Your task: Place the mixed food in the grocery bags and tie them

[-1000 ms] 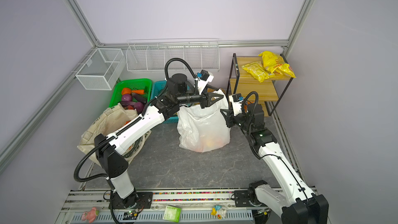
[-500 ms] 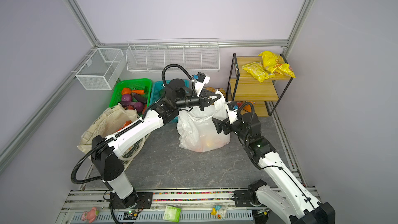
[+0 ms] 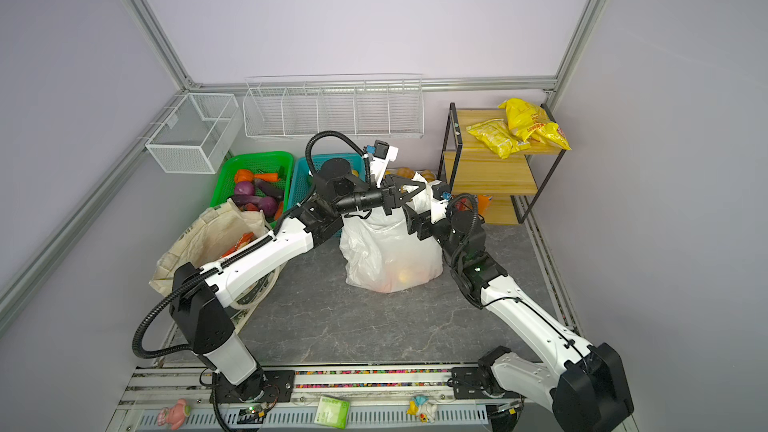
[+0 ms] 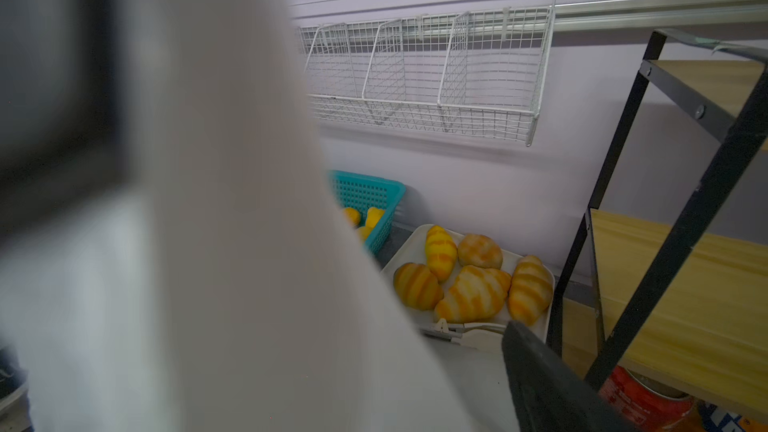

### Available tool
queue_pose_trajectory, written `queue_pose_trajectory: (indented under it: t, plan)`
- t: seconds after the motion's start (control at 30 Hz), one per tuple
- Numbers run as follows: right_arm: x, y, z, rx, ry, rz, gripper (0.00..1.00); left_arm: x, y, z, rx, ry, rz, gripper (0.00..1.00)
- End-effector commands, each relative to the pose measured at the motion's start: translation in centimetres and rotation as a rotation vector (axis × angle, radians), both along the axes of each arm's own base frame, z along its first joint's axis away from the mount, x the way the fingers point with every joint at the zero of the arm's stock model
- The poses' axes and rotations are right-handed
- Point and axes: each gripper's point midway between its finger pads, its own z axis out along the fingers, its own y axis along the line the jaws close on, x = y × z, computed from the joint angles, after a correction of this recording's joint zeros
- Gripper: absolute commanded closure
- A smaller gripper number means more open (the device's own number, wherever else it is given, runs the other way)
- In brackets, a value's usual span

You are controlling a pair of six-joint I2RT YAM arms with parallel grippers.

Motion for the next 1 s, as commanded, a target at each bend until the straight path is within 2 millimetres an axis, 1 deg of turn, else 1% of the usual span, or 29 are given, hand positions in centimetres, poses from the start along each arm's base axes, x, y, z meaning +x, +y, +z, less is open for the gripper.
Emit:
queue_pose_trajectory:
  t: [0.0, 0.07, 0.1, 0.17, 0.2, 0.27, 0.37, 0.43, 0.47, 0.57, 0.63, 0.7, 0.8, 0.9, 0.97]
  plan:
    - [1.2, -1.0, 3.6, 0.129, -0.113, -0.107, 0.12, -1.3, 0.5, 1.9, -0.052, -0.005, -0.027, 1.00]
    - [2.2, -2.0, 2.7, 0.164, -0.096, -0.194, 0.11, -1.2, 0.7, 1.9, -0.052, -0.002, -0.020, 1.00]
    - [2.7, -2.7, 1.8, 0.178, -0.068, -0.251, 0.10, -1.2, 0.7, 1.8, -0.051, 0.000, -0.018, 1.00]
    - [3.6, -3.9, -0.6, 0.177, 0.016, -0.348, 0.03, -1.5, 0.8, 2.0, -0.054, -0.001, -0.028, 1.00]
    - [3.9, -4.1, -2.0, 0.161, 0.057, -0.374, 0.00, -1.6, 0.9, 2.0, -0.055, 0.000, -0.033, 1.00]
    - [3.9, -4.1, -4.9, 0.125, 0.127, -0.385, 0.09, -1.8, 1.0, 2.3, -0.059, -0.001, -0.039, 1.00]
    - [3.1, -3.9, -9.2, 0.062, 0.218, -0.361, 0.22, -1.6, 1.6, 2.7, -0.065, -0.002, -0.024, 1.00]
    - [2.3, -4.1, -11.3, 0.022, 0.253, -0.346, 0.27, -1.1, 2.0, 2.6, -0.065, 0.006, -0.004, 1.00]
    - [2.0, -3.9, -11.8, 0.005, 0.260, -0.327, 0.29, -1.0, 2.2, 2.6, -0.066, 0.008, 0.002, 1.00]
    - [1.1, -2.9, -11.4, -0.029, 0.247, -0.239, 0.32, -0.4, 2.4, 2.3, -0.060, 0.010, 0.023, 1.00]
    - [0.6, -2.0, -10.3, -0.057, 0.226, -0.169, 0.32, -0.1, 2.4, 2.0, -0.051, 0.011, 0.031, 1.00]
    - [0.2, -1.3, -9.2, -0.071, 0.214, -0.117, 0.24, 0.2, 2.5, 1.8, -0.045, 0.013, 0.039, 1.00]
    - [-0.8, 0.0, -7.0, -0.097, 0.184, 0.000, 0.01, 0.7, 2.7, 1.8, -0.046, 0.013, 0.051, 1.00]
    - [-1.8, 0.6, -5.2, -0.132, 0.161, 0.098, 0.10, 0.9, 2.8, 1.9, -0.045, 0.009, 0.055, 1.00]
    - [-2.5, 0.5, -4.2, -0.154, 0.145, 0.157, 0.11, 1.0, 2.9, 1.9, -0.041, 0.008, 0.058, 1.00]
